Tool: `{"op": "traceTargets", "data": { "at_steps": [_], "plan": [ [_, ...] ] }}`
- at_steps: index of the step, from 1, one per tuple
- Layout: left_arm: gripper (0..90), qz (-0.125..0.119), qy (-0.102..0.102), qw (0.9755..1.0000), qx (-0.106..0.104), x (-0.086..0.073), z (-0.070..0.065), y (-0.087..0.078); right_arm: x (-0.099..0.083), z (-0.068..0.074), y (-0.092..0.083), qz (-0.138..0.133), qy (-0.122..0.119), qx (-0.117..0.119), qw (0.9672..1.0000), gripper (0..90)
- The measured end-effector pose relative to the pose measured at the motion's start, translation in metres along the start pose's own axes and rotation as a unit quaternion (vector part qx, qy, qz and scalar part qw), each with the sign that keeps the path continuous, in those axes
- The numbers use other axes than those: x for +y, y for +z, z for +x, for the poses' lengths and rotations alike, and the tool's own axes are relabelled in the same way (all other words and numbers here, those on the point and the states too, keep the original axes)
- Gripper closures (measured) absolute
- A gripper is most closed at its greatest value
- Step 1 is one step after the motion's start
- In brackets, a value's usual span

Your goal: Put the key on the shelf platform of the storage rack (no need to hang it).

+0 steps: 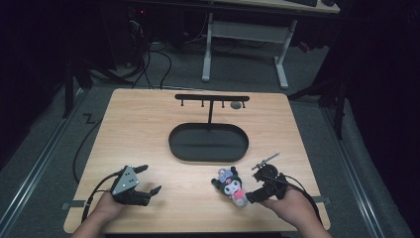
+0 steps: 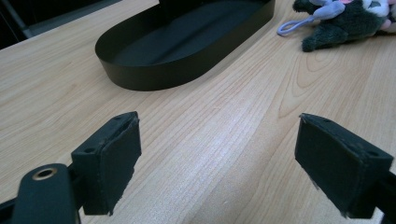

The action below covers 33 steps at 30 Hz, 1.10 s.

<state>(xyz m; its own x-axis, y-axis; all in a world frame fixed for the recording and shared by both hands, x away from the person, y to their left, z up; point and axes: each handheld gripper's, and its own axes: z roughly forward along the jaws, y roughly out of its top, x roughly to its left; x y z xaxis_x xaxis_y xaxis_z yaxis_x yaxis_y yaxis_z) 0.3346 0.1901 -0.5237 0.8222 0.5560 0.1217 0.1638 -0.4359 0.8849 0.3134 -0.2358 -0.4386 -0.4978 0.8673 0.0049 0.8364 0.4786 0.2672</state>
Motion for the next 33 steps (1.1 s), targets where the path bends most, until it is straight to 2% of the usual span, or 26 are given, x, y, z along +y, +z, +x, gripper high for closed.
{"op": "traceTargets", "data": {
  "at_steps": [3,8,9,21,28,30,33],
  "plan": [
    [15.4,0.000,0.000,1.0000,0.000,0.000,0.000,0.000,0.004,0.011,-0.001,-0.003,-0.018,0.006,0.9998,14.8],
    [15.4,0.000,0.000,1.0000,-0.001,0.000,0.000,0.000,0.007,0.020,0.002,-0.002,-0.016,0.009,0.9998,14.3],
    [15.4,0.000,0.000,1.0000,-0.001,0.000,0.000,0.000,0.009,0.022,0.004,-0.003,-0.023,0.014,0.9996,14.3],
    [15.4,0.000,0.000,1.0000,-0.002,0.000,0.000,0.000,0.011,0.031,0.019,0.001,-0.031,0.022,0.9993,14.6],
    [15.4,0.000,0.000,1.0000,-0.002,0.000,0.000,0.000,0.007,0.033,0.031,0.009,-0.029,0.017,0.9994,15.4],
    [15.4,0.000,0.001,1.0000,-0.002,0.000,0.000,0.000,0.006,0.034,0.035,0.009,-0.037,0.015,0.9992,15.4],
    [15.4,0.001,0.001,1.0000,-0.002,0.000,0.000,0.000,0.004,0.035,0.036,0.012,-0.028,0.018,0.9994,15.4]
  ]
}}
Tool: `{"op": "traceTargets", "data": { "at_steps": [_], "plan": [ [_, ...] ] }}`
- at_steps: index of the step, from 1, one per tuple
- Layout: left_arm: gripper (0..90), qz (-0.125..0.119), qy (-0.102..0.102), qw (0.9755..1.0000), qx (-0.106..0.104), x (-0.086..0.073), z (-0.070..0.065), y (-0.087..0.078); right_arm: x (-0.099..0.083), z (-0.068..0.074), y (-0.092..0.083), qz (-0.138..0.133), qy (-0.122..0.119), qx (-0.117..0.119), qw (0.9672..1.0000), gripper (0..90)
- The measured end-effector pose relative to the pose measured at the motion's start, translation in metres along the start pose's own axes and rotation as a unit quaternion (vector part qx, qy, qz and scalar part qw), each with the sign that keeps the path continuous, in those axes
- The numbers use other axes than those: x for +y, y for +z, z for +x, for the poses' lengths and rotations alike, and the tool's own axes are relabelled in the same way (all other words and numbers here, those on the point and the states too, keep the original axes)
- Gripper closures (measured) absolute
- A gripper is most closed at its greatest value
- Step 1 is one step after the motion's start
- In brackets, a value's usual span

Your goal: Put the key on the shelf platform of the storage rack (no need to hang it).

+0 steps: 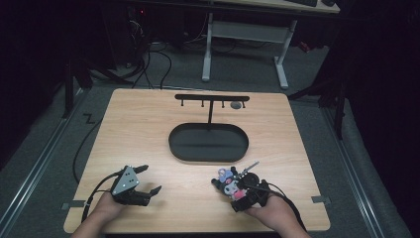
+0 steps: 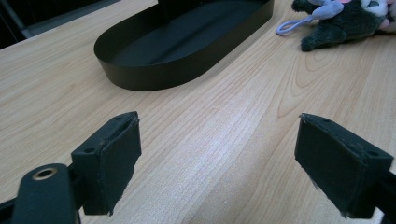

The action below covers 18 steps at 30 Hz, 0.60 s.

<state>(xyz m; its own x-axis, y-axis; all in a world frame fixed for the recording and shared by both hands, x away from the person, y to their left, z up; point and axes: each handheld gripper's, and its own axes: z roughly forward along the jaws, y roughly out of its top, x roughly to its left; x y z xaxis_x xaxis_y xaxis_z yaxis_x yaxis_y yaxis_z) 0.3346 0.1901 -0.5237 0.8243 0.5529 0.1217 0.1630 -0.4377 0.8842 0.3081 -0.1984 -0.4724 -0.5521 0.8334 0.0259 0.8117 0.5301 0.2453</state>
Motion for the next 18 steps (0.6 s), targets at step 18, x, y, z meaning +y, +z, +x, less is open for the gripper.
{"op": "traceTargets", "data": {
  "at_steps": [18],
  "plan": [
    [15.4,0.001,0.001,1.0000,-0.001,0.0000,-0.0001,-0.0001,-0.0041,0.0027,0.0068,-0.007,-0.011,-0.018,0.9998,26.8]
  ]
}}
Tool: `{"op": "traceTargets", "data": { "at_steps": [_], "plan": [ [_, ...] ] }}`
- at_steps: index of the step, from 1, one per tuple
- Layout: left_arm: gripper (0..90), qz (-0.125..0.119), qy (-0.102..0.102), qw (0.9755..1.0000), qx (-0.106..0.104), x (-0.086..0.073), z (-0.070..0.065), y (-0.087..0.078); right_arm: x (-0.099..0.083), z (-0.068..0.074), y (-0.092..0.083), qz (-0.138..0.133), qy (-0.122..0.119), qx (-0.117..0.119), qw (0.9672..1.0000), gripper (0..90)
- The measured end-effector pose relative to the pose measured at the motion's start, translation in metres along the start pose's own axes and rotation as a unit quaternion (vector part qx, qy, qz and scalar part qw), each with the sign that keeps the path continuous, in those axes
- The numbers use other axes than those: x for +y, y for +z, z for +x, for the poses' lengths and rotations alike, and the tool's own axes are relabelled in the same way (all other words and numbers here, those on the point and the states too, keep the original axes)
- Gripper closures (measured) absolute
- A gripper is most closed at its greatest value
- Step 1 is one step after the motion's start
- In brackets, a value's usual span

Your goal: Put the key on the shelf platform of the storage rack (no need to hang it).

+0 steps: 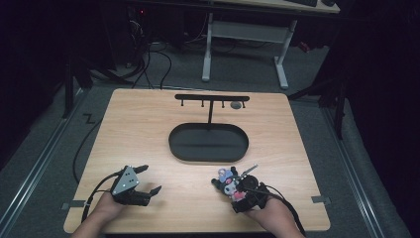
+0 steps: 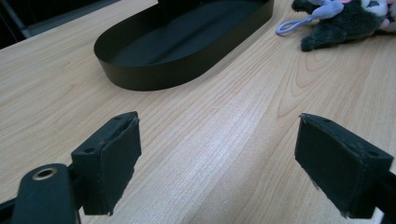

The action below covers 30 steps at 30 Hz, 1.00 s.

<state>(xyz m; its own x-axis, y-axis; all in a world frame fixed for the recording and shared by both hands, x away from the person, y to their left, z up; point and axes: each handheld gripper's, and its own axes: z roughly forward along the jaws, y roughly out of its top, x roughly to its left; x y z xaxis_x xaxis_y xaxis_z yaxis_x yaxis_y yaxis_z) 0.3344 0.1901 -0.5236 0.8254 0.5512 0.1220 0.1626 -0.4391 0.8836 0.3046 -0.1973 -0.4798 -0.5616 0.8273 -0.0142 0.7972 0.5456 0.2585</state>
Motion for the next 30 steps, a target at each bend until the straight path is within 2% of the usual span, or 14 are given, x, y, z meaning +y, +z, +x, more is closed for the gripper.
{"op": "traceTargets", "data": {
  "at_steps": [9,10,14,20,23,30],
  "plan": [
    [15.4,0.000,0.000,1.0000,0.000,0.000,0.000,0.000,0.000,0.004,0.004,0.008,-0.008,-0.005,0.9999,37.9],
    [15.4,0.000,-0.001,1.0000,0.001,0.000,0.000,0.000,0.000,0.005,0.004,0.007,-0.010,-0.009,0.9999,42.6],
    [15.4,0.000,0.000,1.0000,0.000,0.000,0.000,0.000,0.001,0.007,0.002,0.008,-0.008,-0.017,0.9998,46.3],
    [15.4,0.000,0.000,1.0000,0.001,0.000,0.000,0.000,0.003,0.009,-0.002,0.002,-0.016,-0.023,0.9996,47.6],
    [15.4,0.000,0.000,1.0000,0.001,0.000,0.000,0.000,0.005,0.007,-0.008,-0.010,-0.009,-0.025,0.9996,48.0],
    [15.4,0.000,0.000,1.0000,0.000,0.000,0.000,0.000,0.007,0.002,-0.014,-0.018,-0.003,-0.029,0.9994,48.0]
  ]
}}
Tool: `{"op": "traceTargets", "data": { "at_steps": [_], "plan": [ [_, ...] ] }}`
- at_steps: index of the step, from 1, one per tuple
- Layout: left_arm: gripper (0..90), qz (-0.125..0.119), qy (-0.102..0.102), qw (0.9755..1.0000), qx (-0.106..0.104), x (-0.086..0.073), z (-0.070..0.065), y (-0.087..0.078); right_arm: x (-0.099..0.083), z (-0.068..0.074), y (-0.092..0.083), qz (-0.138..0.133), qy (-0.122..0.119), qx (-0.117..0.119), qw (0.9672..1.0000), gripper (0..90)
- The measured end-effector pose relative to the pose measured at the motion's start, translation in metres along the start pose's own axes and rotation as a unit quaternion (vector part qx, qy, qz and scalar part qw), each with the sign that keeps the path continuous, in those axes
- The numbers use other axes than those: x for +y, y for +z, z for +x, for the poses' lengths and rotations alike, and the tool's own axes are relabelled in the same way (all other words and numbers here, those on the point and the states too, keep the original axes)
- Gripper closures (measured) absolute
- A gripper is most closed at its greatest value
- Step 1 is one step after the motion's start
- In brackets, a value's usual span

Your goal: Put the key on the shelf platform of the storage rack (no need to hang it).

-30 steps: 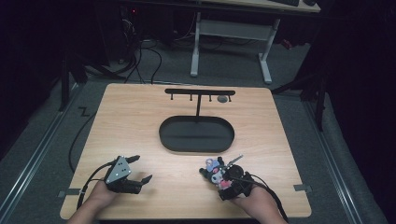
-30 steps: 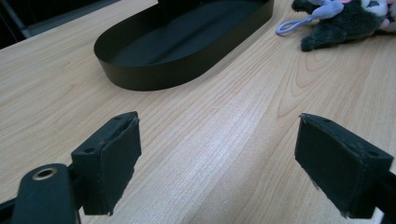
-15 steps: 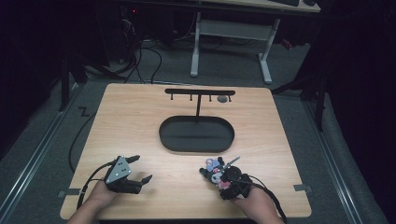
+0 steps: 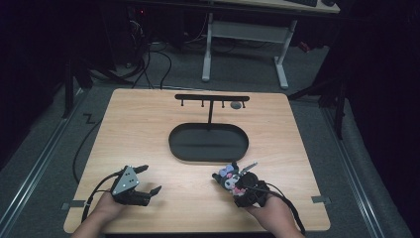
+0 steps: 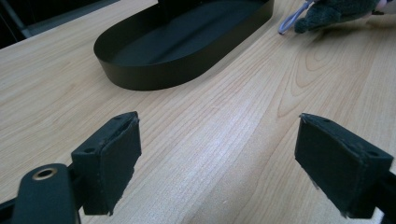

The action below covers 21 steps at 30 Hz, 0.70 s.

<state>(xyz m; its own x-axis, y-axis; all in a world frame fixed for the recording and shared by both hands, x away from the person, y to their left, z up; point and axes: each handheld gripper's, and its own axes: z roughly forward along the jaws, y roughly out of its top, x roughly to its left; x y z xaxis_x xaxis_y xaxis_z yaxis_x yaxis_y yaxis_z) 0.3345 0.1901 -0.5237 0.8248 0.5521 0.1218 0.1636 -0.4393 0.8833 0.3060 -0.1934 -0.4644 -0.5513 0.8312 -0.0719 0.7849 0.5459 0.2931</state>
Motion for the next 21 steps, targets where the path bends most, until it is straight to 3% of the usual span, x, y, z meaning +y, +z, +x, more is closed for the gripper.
{"op": "traceTargets", "data": {
  "at_steps": [21],
  "plan": [
    [15.4,0.001,0.001,1.0000,0.000,0.000,0.000,0.000,0.009,-0.015,-0.012,-0.025,0.033,0.010,0.9991,47.9]
  ]
}}
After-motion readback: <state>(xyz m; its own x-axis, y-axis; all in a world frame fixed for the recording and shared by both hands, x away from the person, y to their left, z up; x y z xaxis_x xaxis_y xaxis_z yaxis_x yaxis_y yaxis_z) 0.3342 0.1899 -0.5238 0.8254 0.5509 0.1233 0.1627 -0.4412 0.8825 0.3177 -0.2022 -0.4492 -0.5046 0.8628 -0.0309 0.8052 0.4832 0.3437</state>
